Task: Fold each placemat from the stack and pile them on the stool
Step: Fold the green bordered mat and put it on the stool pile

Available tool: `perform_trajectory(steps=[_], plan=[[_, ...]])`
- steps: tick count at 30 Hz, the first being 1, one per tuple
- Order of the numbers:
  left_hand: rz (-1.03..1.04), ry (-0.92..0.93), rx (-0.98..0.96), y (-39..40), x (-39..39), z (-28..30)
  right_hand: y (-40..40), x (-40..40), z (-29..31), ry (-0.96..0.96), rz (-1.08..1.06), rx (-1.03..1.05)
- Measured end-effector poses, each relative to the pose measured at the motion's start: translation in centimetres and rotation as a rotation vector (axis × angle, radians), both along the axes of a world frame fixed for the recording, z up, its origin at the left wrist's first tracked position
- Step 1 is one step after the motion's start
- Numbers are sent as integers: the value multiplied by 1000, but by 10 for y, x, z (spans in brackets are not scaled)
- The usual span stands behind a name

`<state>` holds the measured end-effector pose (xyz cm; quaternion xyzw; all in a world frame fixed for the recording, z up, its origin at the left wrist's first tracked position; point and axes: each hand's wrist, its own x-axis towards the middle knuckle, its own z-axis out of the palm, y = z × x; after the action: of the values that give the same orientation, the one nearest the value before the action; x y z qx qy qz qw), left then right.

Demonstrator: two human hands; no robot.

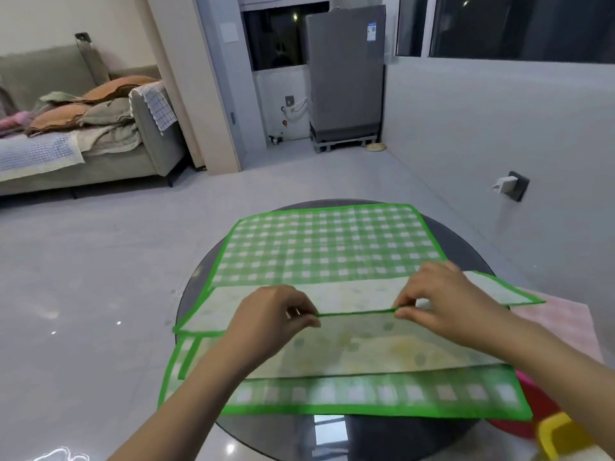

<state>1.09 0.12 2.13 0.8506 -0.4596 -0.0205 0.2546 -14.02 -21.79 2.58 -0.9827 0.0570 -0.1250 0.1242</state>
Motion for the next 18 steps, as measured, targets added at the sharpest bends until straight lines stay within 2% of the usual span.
perform_trajectory(steps=[9, 18], plan=[[-117, 82, 169, 11, -6, -46, 6, -12, -45, 189, 62, -26], [-155, 169, 135, 16, -4, -59, 8, -19, -59, 186, 72, -40]])
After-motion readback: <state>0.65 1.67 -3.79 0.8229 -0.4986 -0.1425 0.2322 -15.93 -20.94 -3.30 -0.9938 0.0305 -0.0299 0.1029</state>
